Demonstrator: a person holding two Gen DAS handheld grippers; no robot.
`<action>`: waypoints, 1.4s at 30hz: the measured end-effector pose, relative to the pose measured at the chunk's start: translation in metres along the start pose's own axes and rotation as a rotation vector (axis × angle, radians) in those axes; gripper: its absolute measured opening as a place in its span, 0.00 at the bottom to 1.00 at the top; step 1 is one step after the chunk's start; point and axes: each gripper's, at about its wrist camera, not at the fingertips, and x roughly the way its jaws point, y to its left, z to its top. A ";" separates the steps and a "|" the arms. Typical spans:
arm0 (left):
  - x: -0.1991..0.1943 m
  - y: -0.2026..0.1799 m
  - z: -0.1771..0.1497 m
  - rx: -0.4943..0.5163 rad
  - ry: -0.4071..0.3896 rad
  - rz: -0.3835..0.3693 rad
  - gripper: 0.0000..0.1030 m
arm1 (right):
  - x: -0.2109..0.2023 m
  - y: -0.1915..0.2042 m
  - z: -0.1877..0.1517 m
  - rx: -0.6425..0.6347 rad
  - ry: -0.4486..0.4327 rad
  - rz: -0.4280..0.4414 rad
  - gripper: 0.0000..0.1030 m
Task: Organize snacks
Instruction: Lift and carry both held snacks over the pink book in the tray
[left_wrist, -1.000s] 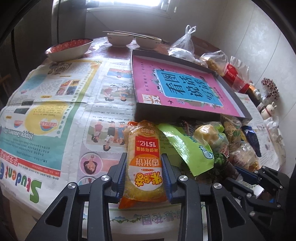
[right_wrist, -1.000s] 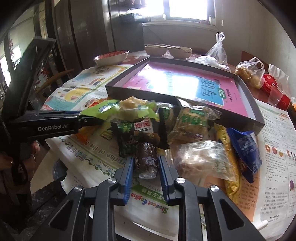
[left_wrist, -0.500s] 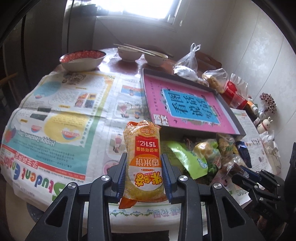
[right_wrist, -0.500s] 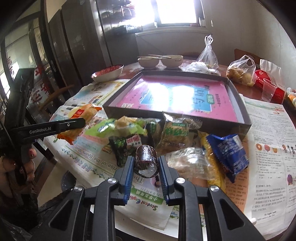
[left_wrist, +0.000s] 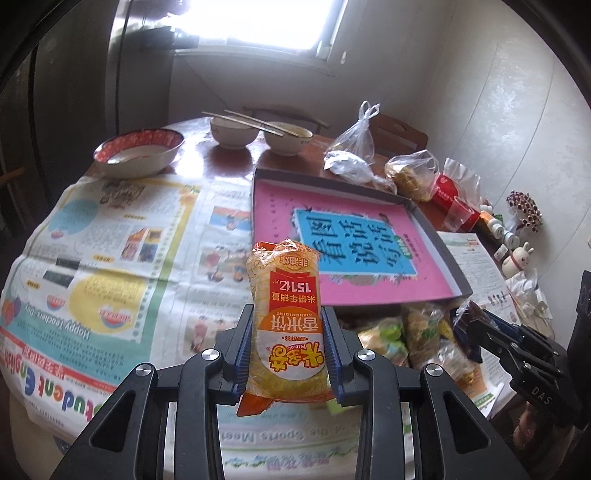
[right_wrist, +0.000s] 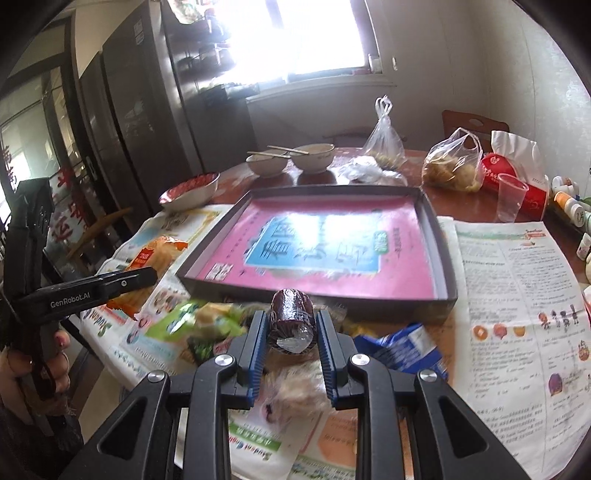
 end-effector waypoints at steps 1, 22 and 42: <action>0.001 -0.001 0.003 0.000 -0.001 -0.002 0.34 | 0.001 -0.001 0.002 0.002 -0.003 -0.002 0.26; 0.054 -0.022 0.035 0.027 0.035 0.005 0.34 | 0.033 -0.059 0.032 0.096 -0.019 -0.056 0.26; 0.089 -0.027 0.039 0.034 0.079 0.037 0.34 | 0.058 -0.098 0.032 0.167 0.014 -0.113 0.26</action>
